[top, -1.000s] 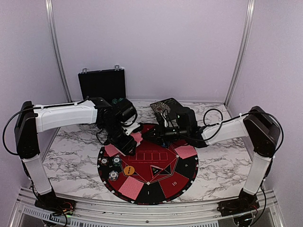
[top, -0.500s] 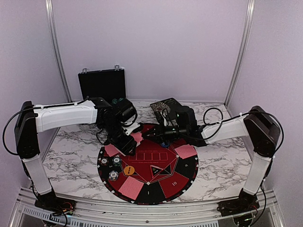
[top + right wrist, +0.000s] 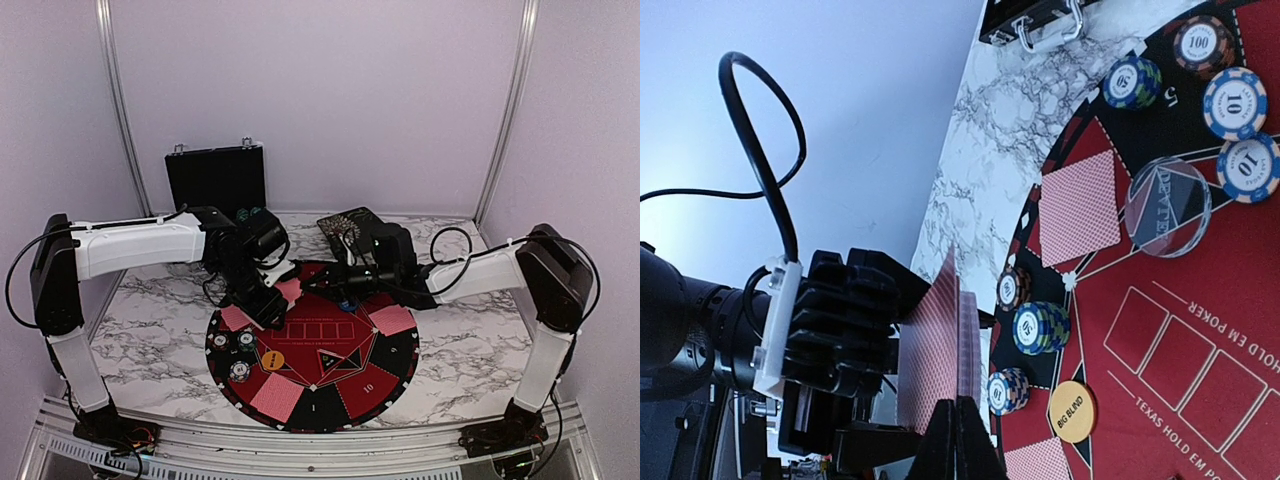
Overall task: Distribute texas hold em gaming equipment
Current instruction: Pick up the poker card from the face-down deck piles.
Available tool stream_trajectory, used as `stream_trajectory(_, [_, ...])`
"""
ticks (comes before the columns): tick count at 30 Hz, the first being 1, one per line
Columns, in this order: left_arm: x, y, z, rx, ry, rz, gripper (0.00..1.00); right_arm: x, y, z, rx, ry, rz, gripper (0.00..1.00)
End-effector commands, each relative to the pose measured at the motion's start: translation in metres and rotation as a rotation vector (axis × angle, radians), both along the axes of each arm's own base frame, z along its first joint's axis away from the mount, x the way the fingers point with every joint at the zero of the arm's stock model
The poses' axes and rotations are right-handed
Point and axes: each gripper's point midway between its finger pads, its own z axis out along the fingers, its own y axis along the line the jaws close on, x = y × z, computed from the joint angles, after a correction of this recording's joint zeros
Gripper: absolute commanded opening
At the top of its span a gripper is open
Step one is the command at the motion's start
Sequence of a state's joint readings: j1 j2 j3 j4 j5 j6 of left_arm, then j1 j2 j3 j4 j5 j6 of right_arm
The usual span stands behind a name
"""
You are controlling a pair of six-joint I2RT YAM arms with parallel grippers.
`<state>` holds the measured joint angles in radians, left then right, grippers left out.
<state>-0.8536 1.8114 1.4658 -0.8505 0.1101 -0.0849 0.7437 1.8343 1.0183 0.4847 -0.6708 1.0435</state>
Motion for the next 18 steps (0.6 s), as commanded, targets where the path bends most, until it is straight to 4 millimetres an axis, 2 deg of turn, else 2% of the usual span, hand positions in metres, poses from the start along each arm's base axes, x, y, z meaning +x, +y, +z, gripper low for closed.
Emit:
stream_trajectory(1, [-0.0008, 0.0074, 0.0129, -0.005, -0.025, -0.003, 0.36, 0.0042, -0.0040, 0.0222, 0.032, -0.036, -0.018, 0.00])
stream_trajectory(18, [0.0006, 0.0126, 0.0133, 0.001, -0.034, 0.007, 0.35, 0.0053, -0.0124, 0.0283, 0.041, -0.042, -0.033, 0.00])
